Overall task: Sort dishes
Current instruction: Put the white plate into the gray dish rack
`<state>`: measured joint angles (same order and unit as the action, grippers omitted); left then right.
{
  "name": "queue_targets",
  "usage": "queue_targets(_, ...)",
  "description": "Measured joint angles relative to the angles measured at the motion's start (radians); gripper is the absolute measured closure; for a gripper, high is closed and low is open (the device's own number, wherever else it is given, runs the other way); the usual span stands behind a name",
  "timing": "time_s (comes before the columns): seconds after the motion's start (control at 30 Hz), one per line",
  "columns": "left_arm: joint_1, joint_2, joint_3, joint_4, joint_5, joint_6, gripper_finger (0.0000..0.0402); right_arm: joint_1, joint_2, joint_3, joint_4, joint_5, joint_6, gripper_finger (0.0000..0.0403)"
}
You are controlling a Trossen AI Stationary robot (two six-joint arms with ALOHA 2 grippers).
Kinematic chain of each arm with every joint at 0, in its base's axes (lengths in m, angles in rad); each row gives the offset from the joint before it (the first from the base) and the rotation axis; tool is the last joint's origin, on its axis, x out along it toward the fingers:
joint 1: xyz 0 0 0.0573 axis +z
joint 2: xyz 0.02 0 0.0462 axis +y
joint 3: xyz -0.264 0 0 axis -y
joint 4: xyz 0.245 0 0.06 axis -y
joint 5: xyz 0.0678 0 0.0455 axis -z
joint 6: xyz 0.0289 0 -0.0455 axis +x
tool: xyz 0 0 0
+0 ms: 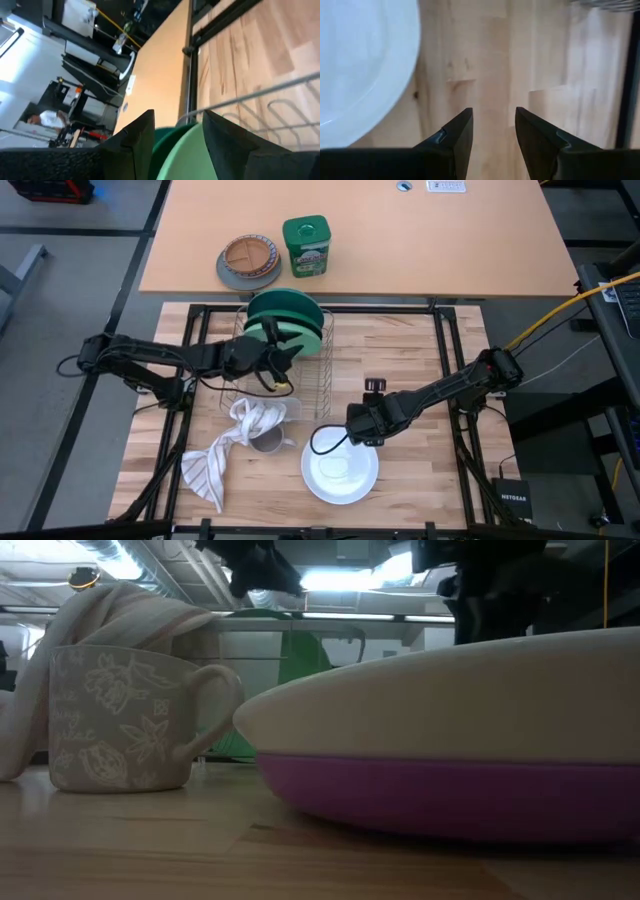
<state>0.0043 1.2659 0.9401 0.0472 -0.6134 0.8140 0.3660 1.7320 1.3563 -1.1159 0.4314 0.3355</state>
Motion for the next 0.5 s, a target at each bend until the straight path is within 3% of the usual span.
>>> queue_targets(0.33,-0.138,0.0,0.0,0.013,0.0,-0.155,0.0245,0.0,0.0,0.0,-0.012,-0.231,-0.093,0.0252)
queue_targets(0.5,-0.204,0.0,0.0,-0.001,0.0,-0.257,0.0251,0.001,0.0,0.0,-0.012,-0.448,-0.108,0.0252)
